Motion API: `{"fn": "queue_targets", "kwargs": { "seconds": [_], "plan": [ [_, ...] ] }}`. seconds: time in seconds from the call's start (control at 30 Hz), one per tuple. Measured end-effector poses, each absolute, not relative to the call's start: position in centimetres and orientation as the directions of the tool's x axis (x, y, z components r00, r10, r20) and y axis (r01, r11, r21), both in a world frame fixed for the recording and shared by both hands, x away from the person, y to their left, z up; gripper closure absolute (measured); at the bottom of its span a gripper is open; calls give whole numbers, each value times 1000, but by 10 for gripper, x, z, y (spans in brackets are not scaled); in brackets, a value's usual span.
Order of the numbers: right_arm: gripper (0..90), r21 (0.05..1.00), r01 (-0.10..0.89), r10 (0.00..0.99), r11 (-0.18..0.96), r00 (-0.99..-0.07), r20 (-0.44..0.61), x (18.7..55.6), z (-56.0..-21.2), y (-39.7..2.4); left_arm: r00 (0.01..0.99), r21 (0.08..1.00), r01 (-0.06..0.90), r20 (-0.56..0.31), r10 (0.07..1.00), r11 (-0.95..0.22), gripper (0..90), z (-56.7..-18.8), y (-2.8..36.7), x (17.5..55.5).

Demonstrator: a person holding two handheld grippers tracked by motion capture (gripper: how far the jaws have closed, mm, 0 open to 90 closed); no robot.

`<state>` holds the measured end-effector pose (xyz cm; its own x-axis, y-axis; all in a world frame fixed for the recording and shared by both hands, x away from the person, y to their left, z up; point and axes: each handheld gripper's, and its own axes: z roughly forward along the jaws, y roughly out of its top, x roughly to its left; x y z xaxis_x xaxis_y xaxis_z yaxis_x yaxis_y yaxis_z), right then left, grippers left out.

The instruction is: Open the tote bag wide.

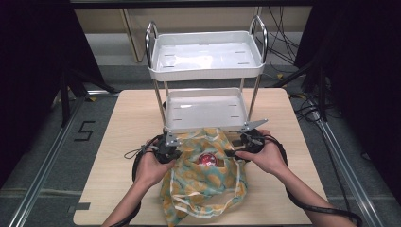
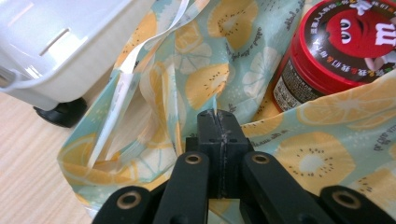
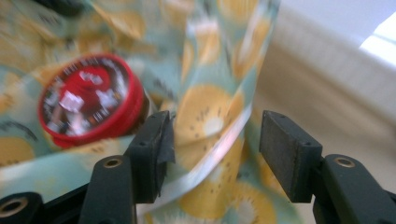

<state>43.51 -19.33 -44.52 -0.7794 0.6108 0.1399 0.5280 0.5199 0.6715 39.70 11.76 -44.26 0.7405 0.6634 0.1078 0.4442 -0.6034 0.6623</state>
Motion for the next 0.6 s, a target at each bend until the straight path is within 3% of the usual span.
{"fn": "queue_targets", "kwargs": {
  "seconds": [0.1,0.2,0.3,0.5,0.6],
  "plan": [
    [478,634,583,617,508,-760,205,439,-456,-193,735,657,441,127,666,-612,895,-442,119,398],
    [710,603,619,607,504,-750,263,440,-460,-192,735,632,447,143,663,-633,895,-444,121,399],
    [858,586,625,610,516,-748,261,441,-460,-193,738,625,441,156,657,-644,894,-444,121,400],
    [876,592,625,616,509,-745,256,440,-457,-192,748,658,435,115,653,-615,693,-437,114,393],
    [878,597,624,625,504,-741,247,438,-455,-191,792,673,371,129,596,-639,612,-424,109,387]
  ]
}}
